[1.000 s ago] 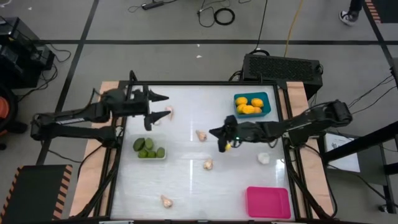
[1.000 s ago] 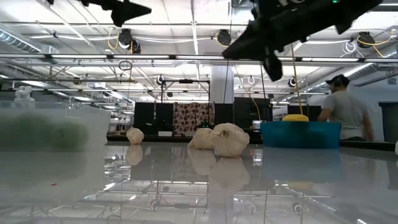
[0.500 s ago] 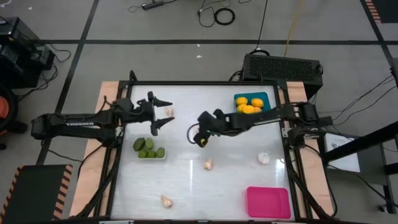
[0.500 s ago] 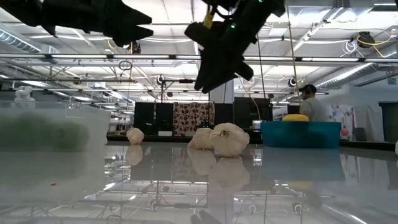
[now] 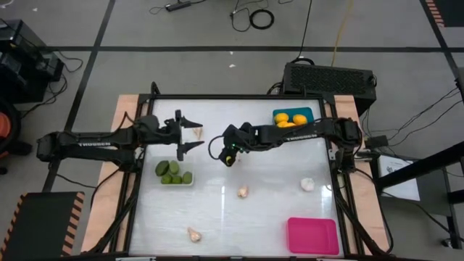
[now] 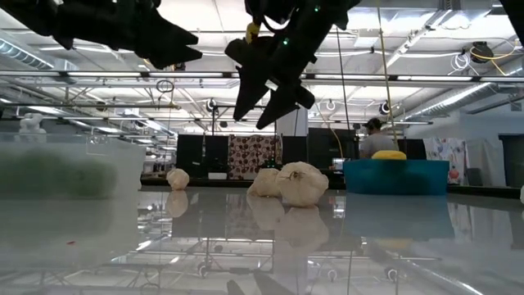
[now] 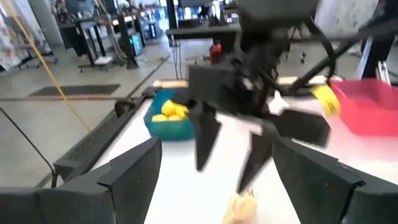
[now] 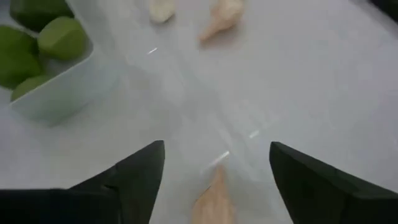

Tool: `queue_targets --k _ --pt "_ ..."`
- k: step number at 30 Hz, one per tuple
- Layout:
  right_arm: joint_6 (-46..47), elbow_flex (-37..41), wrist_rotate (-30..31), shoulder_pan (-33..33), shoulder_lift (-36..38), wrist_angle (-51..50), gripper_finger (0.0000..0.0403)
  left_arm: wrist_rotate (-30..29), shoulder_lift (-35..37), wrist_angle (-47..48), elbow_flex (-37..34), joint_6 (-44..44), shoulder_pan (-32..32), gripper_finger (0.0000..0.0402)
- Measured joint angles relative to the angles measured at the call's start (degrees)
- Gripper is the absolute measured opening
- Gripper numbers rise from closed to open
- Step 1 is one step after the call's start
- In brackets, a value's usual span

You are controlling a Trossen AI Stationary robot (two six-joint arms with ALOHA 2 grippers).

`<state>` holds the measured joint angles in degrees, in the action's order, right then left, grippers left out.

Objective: Sort produce into baskets
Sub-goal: Put the white garlic into the pink bin

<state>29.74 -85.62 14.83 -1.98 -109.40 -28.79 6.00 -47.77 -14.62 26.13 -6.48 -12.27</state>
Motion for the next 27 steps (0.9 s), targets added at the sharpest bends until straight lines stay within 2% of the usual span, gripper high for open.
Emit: queue_targets --k 9,14,20,27 --pt "3.04 0.54 0.63 0.51 -2.19 0.97 0.0286 -0.09 0.11 7.81 0.02 1.18 -0.02 0.0313" --pt "4.07 0.48 7.98 1.73 -3.98 -1.46 0.0281 -0.20 0.06 10.10 -1.37 1.18 -0.08 0.0313" --pt "5.33 0.50 4.45 1.71 -6.99 0.22 0.0281 -0.22 0.04 10.08 -1.84 1.66 -0.07 0.0313" --pt "5.69 0.45 4.30 1.73 -8.93 -0.42 0.0283 -0.22 0.04 10.67 -1.86 1.68 -0.02 0.0313"
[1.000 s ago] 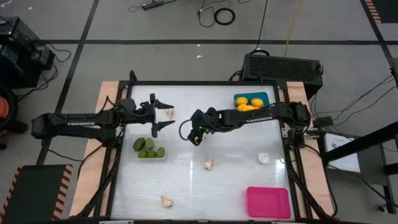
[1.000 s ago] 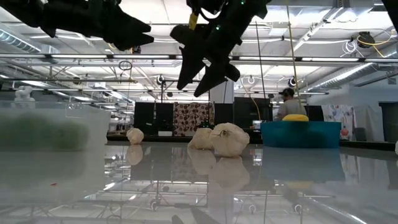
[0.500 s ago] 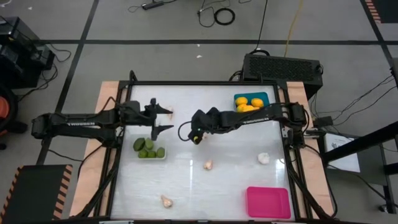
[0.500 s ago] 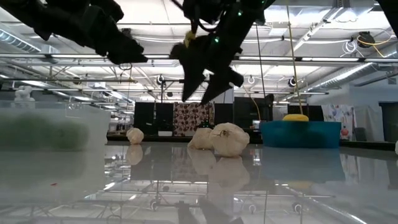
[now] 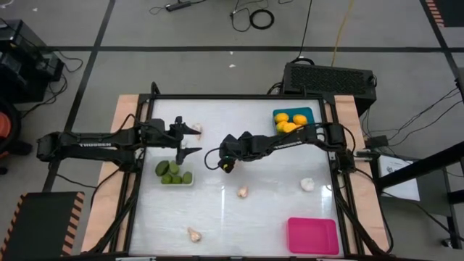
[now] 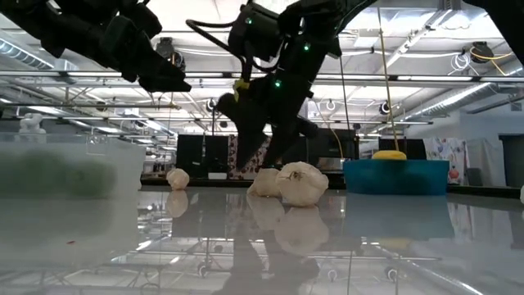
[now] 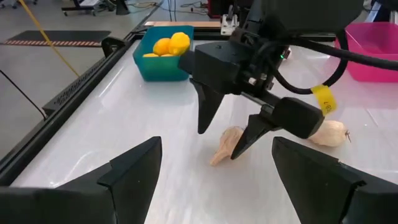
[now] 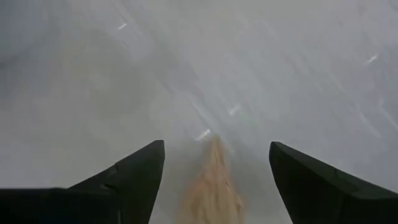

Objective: Sort produce into baskets
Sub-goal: Put the white garlic into the pink bin

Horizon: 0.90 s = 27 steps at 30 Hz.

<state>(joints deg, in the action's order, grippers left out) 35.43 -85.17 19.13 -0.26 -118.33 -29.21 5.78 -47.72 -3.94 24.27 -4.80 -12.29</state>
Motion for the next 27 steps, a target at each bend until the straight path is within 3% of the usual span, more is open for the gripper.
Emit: queue_targets --k 16,21,27 --pt "4.70 0.01 -2.58 0.45 -3.97 -4.01 0.0307 -0.02 0.00 -0.18 -0.02 1.32 0.06 0.0312" --pt "6.15 0.03 -2.57 1.54 -3.68 -5.44 0.0277 0.00 0.00 -0.11 -0.03 1.44 0.06 0.0312" --pt "6.55 0.03 -2.57 2.30 -3.68 -5.62 0.0208 -0.02 0.00 0.00 -0.04 1.48 0.05 0.0312"
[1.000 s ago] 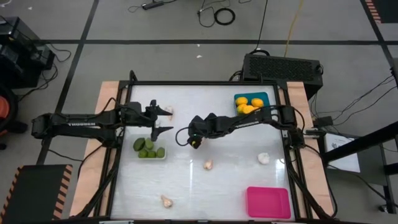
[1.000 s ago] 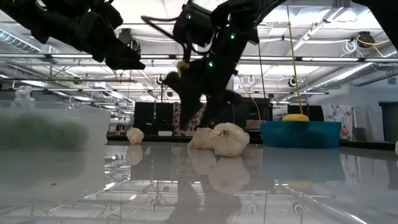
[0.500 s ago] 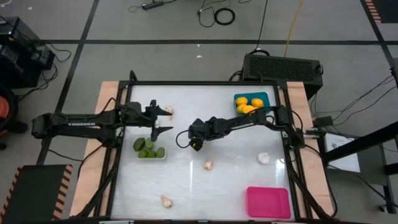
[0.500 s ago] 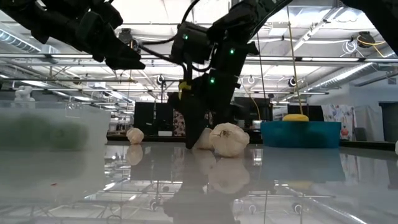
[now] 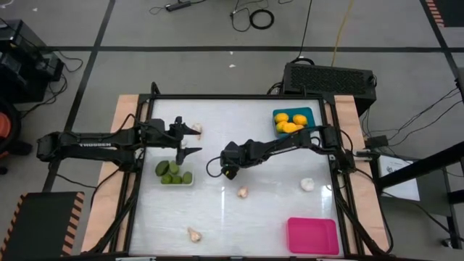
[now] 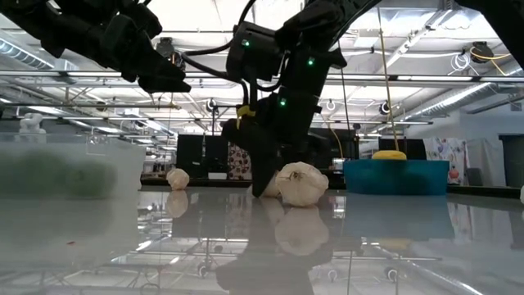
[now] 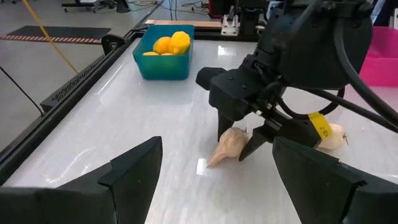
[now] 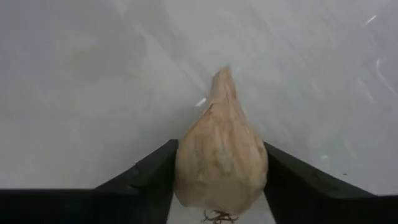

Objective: Sort produce into baskets
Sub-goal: Put the white garlic into the pink bin

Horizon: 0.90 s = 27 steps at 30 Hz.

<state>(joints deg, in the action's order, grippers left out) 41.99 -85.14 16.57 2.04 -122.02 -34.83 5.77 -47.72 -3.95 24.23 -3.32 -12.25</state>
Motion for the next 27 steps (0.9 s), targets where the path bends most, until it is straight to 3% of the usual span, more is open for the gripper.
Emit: queue_targets --k 8,16,21,27 --pt "-1.31 -1.70 -0.51 0.02 0.05 -3.63 0.0135 -0.01 0.00 0.02 0.00 0.05 0.02 0.0312" --pt "-2.18 -12.61 -1.24 2.34 0.04 -20.30 0.0148 0.02 0.00 2.64 0.00 0.11 0.00 0.0312" --pt "0.16 -19.13 -10.15 6.55 0.07 -34.28 0.0149 0.00 0.00 4.82 0.00 0.05 0.01 0.0312" --pt "8.22 -21.20 -14.78 13.01 0.13 -42.98 0.0149 0.02 0.00 5.09 0.00 0.07 0.02 0.0312"
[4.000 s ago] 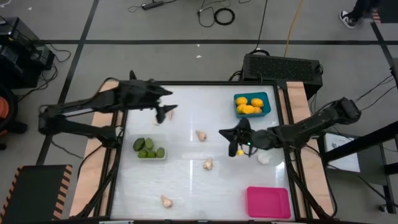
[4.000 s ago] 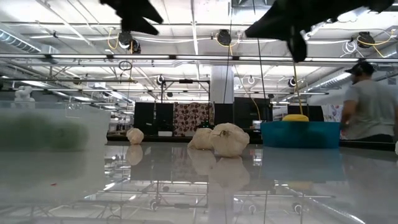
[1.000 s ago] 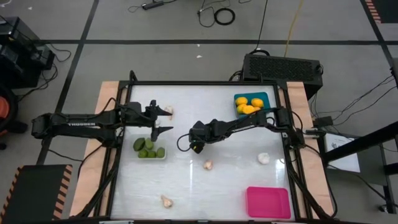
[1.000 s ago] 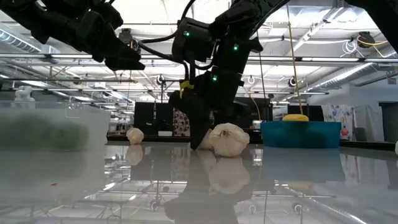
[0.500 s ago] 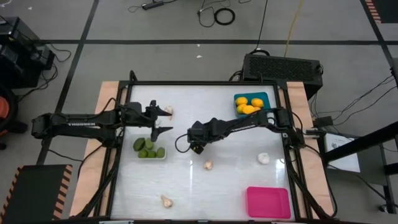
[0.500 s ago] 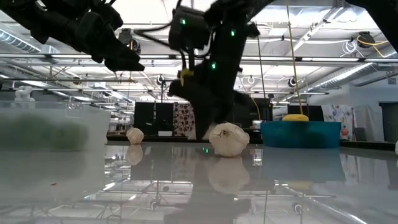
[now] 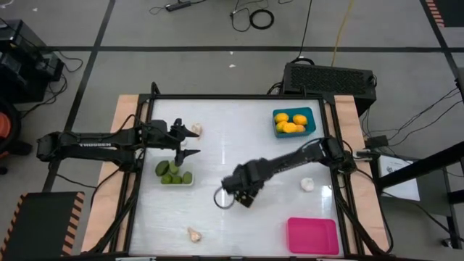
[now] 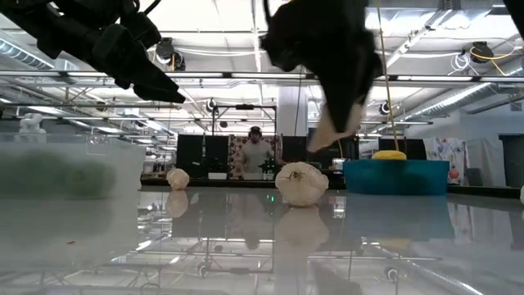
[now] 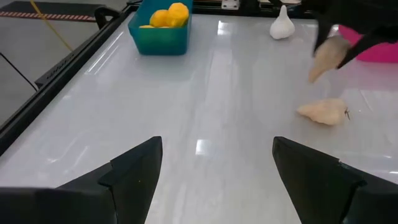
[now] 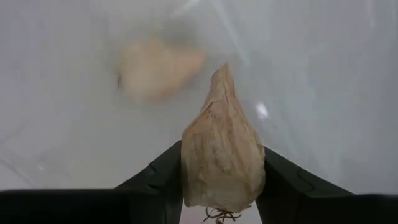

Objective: Sort produce into baskets
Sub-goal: Put the white garlic into the pink bin

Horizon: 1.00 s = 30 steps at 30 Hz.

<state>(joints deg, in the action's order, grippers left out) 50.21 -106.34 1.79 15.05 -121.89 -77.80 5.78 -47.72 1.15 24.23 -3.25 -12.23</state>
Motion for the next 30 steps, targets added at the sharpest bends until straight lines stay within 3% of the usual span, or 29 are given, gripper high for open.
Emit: queue_targets --k 7,18,30 --pt "16.40 0.00 -1.95 8.81 0.20 -4.18 0.0149 1.19 0.00 -0.25 0.00 0.07 0.00 0.0312" --pt "51.78 -0.27 -6.85 24.82 2.81 -7.11 0.0149 2.72 -0.53 -5.89 0.00 2.54 0.73 0.0312" --pt "79.33 -0.31 -9.71 35.00 3.30 -4.71 0.0149 4.33 -4.44 -12.21 0.00 2.53 4.13 0.0312"
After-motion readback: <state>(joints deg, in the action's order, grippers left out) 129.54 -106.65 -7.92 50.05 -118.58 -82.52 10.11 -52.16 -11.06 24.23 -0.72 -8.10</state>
